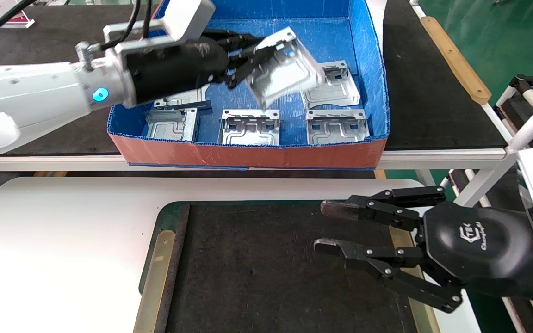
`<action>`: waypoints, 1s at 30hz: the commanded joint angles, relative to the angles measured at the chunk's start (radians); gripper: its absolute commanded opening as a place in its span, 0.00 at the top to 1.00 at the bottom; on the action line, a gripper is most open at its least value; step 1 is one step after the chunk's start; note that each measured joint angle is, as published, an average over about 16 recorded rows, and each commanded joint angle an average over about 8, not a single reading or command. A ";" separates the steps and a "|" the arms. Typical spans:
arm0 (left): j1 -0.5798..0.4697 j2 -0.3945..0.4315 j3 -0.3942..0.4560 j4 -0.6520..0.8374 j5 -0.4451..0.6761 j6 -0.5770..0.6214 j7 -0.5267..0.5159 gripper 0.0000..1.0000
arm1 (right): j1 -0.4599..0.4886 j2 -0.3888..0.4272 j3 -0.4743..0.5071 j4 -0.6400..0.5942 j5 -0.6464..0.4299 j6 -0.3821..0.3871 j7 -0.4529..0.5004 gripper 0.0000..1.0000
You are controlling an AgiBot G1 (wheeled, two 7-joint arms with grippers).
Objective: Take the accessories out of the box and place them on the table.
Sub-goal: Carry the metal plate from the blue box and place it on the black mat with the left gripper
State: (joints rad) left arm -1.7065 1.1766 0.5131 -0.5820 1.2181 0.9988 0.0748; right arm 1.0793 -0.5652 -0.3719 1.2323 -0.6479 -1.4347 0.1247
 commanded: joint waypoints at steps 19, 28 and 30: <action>-0.018 -0.086 -0.017 0.063 -0.102 0.464 0.307 1.00 | 0.000 0.000 0.000 0.000 0.000 0.000 0.000 0.00; -0.010 -0.084 0.015 0.101 -0.121 0.584 0.360 1.00 | 0.000 0.000 0.000 0.000 0.000 0.000 0.000 0.00; 0.003 -0.085 0.032 0.082 -0.130 0.591 0.355 1.00 | 0.000 0.000 0.000 0.000 0.000 0.000 0.000 0.00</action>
State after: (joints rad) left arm -1.6911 1.0857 0.5552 -0.5234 1.0845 1.5804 0.4175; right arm 1.0793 -0.5652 -0.3719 1.2323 -0.6479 -1.4347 0.1247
